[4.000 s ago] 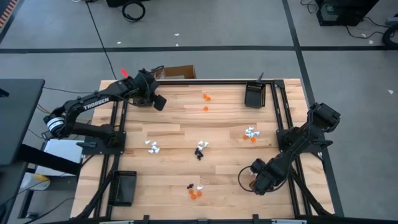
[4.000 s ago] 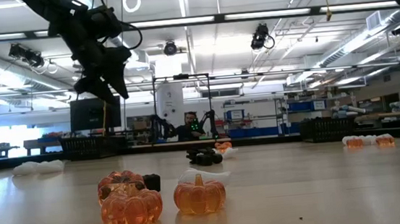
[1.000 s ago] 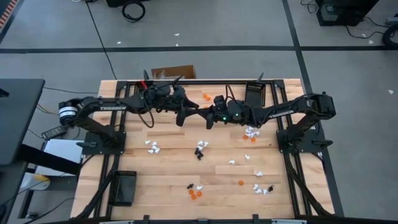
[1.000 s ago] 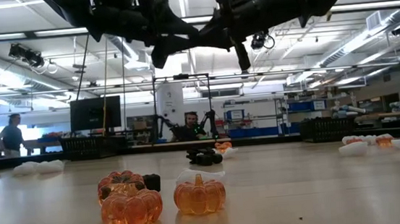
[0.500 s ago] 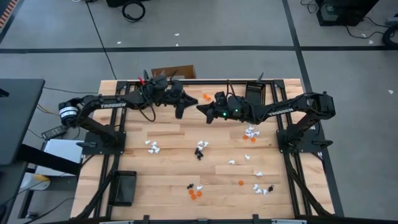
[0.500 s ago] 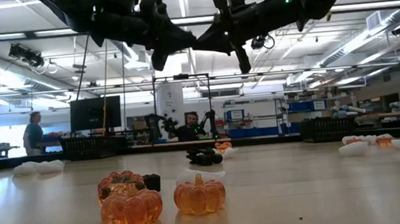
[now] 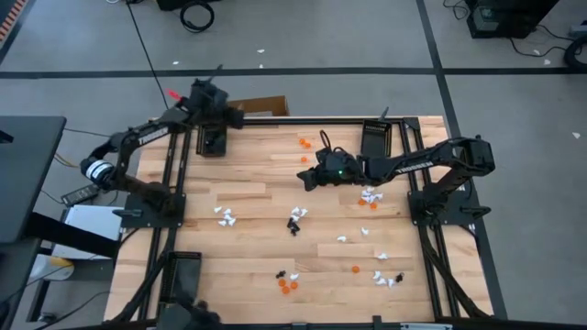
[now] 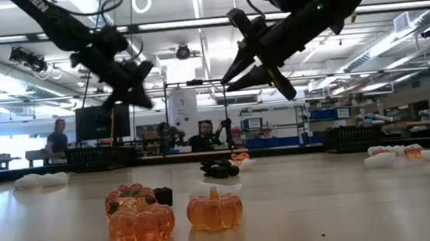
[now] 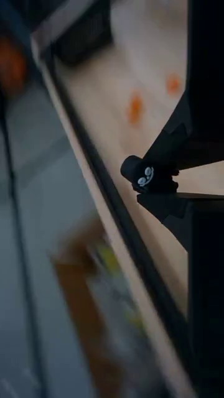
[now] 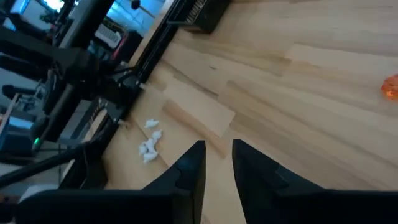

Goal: Sort Halloween decoration
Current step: Put the black skeleton toy into the top left black basket

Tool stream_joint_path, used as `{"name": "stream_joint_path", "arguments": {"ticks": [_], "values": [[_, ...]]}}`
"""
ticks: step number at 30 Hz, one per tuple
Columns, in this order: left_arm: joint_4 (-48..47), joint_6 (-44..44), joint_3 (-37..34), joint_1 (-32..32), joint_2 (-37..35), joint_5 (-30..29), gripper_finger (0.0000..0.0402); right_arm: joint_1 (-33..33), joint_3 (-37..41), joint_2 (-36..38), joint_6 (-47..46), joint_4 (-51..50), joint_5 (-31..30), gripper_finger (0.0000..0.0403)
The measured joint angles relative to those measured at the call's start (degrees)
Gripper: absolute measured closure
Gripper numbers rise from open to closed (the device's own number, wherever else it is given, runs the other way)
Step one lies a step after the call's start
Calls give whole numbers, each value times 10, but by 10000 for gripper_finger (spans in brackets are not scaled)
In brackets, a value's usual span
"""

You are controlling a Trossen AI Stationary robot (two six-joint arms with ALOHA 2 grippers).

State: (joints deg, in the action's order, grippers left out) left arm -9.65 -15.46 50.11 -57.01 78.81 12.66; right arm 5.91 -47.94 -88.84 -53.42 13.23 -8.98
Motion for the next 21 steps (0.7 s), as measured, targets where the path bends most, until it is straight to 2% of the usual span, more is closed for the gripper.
{"name": "stream_joint_path", "arguments": {"ticks": [5, 7, 11, 13, 18, 21], "values": [[-91, 16, 0, -49, 2, -3, 330, -13, 0, 0, -10, -1, -25, 315], [-118, 17, 0, -52, 2, -18, 308, -14, 0, 0, -11, -2, -24, 315], [-171, 12, 0, -51, 2, -90, 252, -13, 0, 0, -21, -9, -8, 314], [-190, 9, 0, -51, 2, -103, 225, -14, 0, 0, -43, -24, 2, 314], [-243, -5, 0, -50, 2, -97, 178, -17, 0, 0, -124, -121, 74, 314], [-268, -10, 0, -37, 2, -39, 169, -42, 1, 19, -129, -210, 131, 316]]}}
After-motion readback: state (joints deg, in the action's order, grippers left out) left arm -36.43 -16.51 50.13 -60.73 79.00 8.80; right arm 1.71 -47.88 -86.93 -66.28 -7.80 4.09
